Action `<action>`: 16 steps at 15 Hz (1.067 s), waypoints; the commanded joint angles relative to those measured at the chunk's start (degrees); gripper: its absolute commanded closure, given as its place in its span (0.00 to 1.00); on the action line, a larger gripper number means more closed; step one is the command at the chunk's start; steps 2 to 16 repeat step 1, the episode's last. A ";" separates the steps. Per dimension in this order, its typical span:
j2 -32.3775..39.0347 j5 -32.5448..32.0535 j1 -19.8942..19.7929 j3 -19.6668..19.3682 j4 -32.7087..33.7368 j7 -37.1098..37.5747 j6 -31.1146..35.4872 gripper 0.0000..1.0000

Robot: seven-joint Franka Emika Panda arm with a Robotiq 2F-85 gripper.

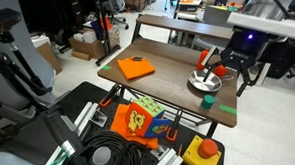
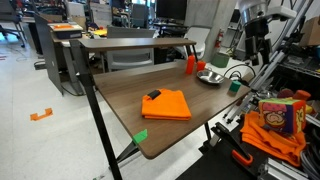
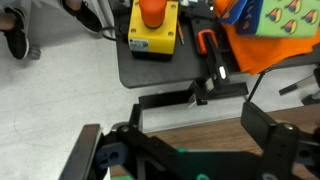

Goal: Remove the green object from the plate.

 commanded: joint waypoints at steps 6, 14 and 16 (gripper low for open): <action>0.42 0.28 -0.54 -0.53 2.68 1.37 -4.31 0.00; 0.42 0.28 -0.54 -0.53 2.68 1.37 -4.31 0.00; 0.42 0.28 -0.54 -0.53 2.68 1.37 -4.31 0.00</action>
